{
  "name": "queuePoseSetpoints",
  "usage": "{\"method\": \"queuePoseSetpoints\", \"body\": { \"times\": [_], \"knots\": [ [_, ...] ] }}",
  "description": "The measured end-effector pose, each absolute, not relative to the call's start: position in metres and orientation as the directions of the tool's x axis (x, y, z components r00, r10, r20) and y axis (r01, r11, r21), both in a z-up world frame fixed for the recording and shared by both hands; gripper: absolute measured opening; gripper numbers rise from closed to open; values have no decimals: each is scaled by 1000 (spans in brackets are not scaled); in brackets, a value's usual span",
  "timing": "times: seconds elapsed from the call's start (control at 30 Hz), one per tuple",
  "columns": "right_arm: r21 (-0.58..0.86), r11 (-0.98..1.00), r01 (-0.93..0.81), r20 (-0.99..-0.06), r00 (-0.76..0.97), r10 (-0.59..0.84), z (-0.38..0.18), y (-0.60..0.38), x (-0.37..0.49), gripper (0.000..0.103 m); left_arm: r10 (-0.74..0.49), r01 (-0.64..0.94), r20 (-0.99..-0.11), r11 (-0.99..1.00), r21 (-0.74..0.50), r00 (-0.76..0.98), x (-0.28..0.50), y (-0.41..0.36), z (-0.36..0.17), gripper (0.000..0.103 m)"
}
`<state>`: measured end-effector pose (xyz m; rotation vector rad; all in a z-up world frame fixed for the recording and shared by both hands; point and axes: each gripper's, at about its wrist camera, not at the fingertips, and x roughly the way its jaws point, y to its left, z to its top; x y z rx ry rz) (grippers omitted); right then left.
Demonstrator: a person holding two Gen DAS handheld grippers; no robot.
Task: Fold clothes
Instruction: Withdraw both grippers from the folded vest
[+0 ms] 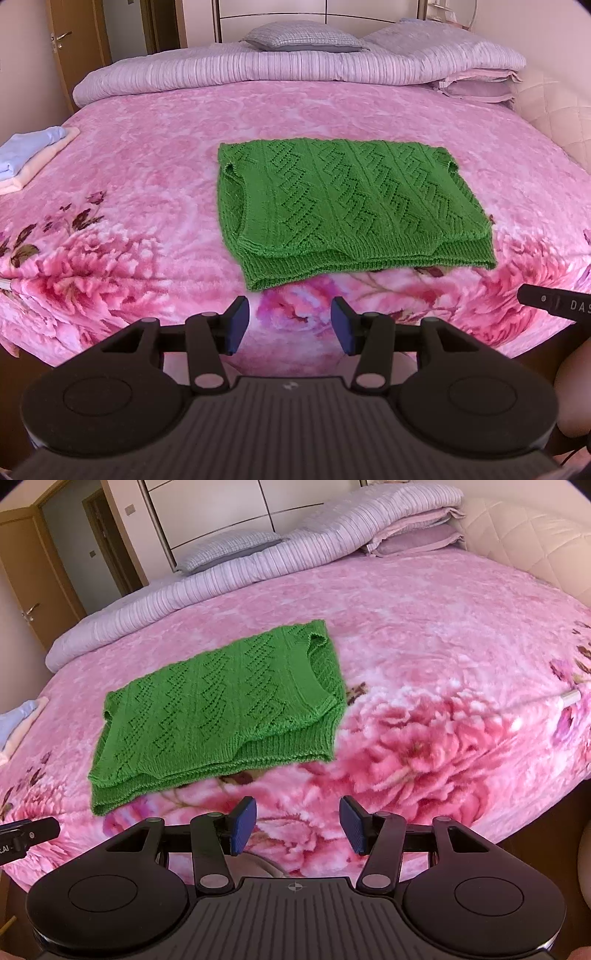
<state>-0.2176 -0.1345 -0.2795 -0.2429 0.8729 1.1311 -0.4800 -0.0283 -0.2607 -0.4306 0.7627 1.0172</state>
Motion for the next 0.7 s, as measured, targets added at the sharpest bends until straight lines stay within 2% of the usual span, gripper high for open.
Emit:
{"method": "queuePoseSetpoints", "body": {
  "times": [0.7],
  "knots": [
    [78,393,-916,-729,217,649,-281,-98,-225,54,540,-900,-788,434,-41,296,-484,4,-287,45]
  ]
}}
